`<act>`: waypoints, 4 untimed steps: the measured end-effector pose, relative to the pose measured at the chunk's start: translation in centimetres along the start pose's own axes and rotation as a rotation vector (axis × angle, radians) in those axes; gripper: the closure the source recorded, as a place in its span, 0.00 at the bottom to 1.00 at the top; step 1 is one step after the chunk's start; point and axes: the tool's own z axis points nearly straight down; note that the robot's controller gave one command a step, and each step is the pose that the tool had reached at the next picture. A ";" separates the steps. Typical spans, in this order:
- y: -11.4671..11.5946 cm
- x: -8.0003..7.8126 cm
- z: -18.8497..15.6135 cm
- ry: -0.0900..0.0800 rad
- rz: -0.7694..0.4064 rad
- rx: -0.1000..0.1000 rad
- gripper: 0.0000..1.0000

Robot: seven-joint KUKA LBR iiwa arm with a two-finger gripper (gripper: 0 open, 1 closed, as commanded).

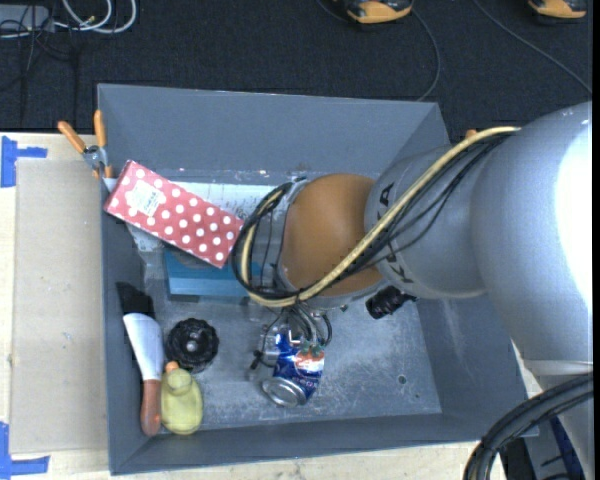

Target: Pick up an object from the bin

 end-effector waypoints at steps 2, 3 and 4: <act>-3.7 -0.1 0.8 0.010 -0.272 0.008 0.00; -5.9 -0.3 0.9 0.012 -0.130 0.009 0.00; -8.5 -2.1 0.4 0.010 0.078 0.009 0.00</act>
Offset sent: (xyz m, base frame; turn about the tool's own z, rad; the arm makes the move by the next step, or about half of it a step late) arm 0.0093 -0.0631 -0.0071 -0.0430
